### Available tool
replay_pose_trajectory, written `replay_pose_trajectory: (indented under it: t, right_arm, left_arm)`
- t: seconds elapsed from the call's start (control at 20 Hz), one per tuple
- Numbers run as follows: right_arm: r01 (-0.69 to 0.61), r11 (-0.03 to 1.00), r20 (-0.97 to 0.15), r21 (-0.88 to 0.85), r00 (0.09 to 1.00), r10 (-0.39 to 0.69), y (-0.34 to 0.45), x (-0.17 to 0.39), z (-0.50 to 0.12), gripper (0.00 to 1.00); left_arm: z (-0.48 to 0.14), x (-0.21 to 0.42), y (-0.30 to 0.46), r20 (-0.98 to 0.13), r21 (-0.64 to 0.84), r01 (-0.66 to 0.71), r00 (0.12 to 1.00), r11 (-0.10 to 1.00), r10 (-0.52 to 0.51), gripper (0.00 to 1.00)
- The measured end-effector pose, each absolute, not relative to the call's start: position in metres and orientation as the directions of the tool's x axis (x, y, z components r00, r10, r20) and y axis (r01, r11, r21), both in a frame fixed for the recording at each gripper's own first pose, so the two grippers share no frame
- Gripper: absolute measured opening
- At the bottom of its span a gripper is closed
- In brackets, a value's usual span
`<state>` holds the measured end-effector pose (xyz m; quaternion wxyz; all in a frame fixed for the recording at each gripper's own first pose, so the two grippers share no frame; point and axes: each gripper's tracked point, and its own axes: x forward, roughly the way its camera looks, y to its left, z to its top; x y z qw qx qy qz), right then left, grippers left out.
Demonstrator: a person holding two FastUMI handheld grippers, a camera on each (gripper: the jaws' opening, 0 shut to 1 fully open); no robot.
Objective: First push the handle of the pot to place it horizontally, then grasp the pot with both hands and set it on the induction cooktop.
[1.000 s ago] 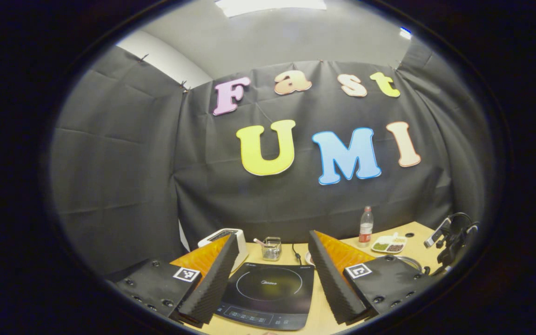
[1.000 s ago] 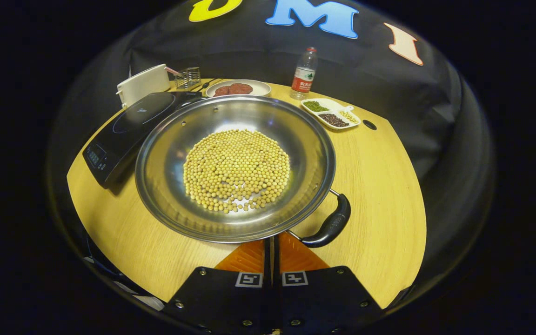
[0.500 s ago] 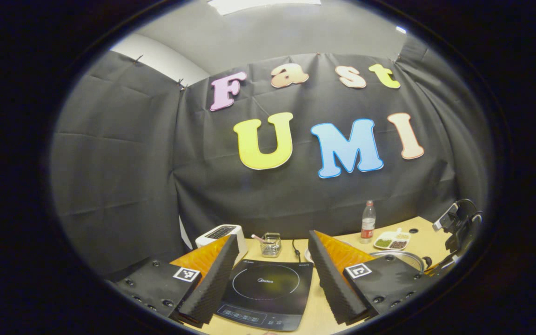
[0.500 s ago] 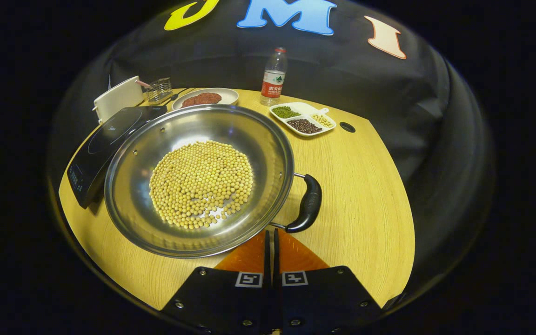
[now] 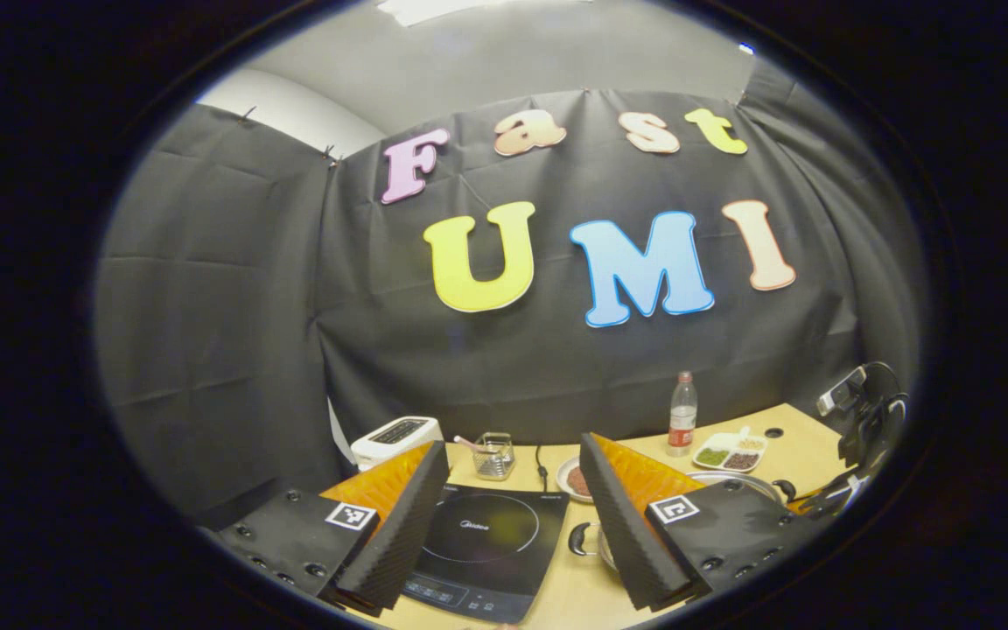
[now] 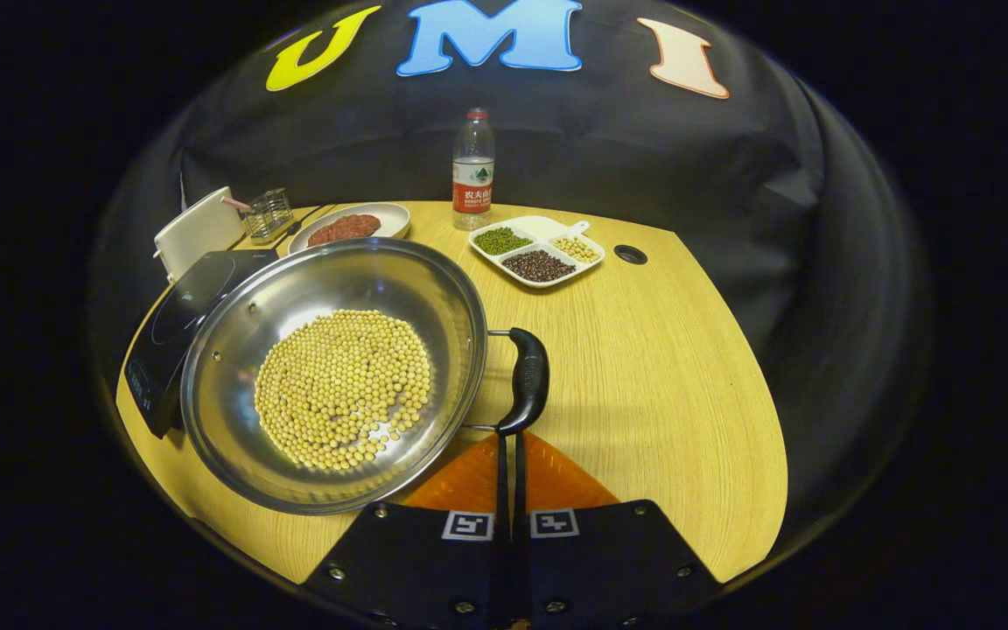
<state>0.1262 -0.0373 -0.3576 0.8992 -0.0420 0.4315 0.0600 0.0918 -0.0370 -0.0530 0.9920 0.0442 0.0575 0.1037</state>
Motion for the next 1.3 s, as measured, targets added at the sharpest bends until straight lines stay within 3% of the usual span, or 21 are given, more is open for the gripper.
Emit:
replay_pose_trajectory:
  t: [0.3, 0.35, 0.4, 0.45, 0.5, 0.55, 0.65, 0.75, 0.8, 0.85, 0.9, 1.05, 1.15, 1.3]
  right_arm:
    - [-0.157, 0.988, -0.676, 0.013, 0.726, 0.124, -0.041, 0.127, -0.319, 0.02]
    - [-0.153, 0.988, -0.649, 0.035, 0.748, 0.139, -0.038, 0.128, -0.307, 0.07]
    - [-0.156, 0.986, -0.622, 0.064, 0.766, 0.161, -0.033, 0.13, -0.299, 0.37]
    - [-0.146, 0.986, -0.599, 0.075, 0.784, 0.161, -0.031, 0.133, -0.291, 0.67]
    - [-0.137, 0.987, -0.578, 0.078, 0.801, 0.157, -0.03, 0.135, -0.286, 0.96]
    - [-0.119, 0.99, -0.566, 0.071, 0.813, 0.138, -0.031, 0.141, -0.283, 0.99]
    - [-0.078, 0.995, -0.562, 0.063, 0.821, 0.1, -0.031, 0.146, -0.283, 1.0]
    - [-0.043, 0.997, -0.565, 0.059, 0.822, 0.068, -0.03, 0.149, -0.284, 0.99]
    - [-0.029, 0.998, -0.564, 0.054, 0.824, 0.054, -0.03, 0.151, -0.284, 0.99]
    - [-0.019, 0.999, -0.565, 0.049, 0.824, 0.044, -0.03, 0.153, -0.285, 0.99]
    - [-0.01, 0.999, -0.564, 0.045, 0.825, 0.034, -0.029, 0.154, -0.285, 0.99]
    - [0.006, 0.999, -0.568, 0.038, 0.823, 0.016, -0.027, 0.16, -0.29, 0.99]
    - [0.018, 0.999, -0.575, 0.036, 0.818, 0.007, -0.027, 0.163, -0.295, 0.99]
    - [0.021, 0.999, -0.587, 0.029, 0.809, -0.001, -0.025, 0.166, -0.303, 1.0]
  left_arm:
    - [-0.084, 0.109, -0.052, -0.153, 0.068, -0.2, 0.966, 0.977, 0.209, 1.0]
    - [-0.089, 0.113, -0.053, -0.162, 0.064, -0.19, 0.967, 0.98, 0.198, 1.0]
    - [-0.096, 0.119, -0.054, -0.171, 0.064, -0.176, 0.968, 0.982, 0.185, 1.0]
    - [-0.104, 0.124, -0.054, -0.183, 0.064, -0.161, 0.968, 0.985, 0.17, 0.91]
    - [-0.112, 0.132, -0.054, -0.194, 0.062, -0.14, 0.97, 0.988, 0.149, 0.91]
    - [-0.119, 0.139, -0.056, -0.207, 0.058, -0.115, 0.97, 0.992, 0.125, 0.91]
    - [-0.138, 0.153, -0.058, -0.238, 0.048, -0.06, 0.969, 0.997, 0.07, 1.0]
    - [-0.156, 0.167, -0.062, -0.27, 0.035, -0.01, 0.963, 0.999, 0.019, 1.0]
    - [-0.165, 0.173, -0.064, -0.285, 0.027, 0.009, 0.959, 1.0, -0.001, 0.91]
    - [-0.173, 0.179, -0.065, -0.3, 0.018, 0.027, 0.954, 0.999, -0.021, 0.91]
    - [-0.183, 0.185, -0.066, -0.32, 0.007, 0.041, 0.947, 0.999, -0.037, 0.98]
    - [-0.216, 0.197, -0.072, -0.384, -0.016, 0.074, 0.92, 0.997, -0.075, 0.95]
    - [-0.235, 0.204, -0.079, -0.42, -0.01, 0.1, 0.903, 0.995, -0.095, 1.0]
    - [-0.269, 0.208, -0.093, -0.487, -0.03, 0.132, 0.864, 0.991, -0.13, 0.99]
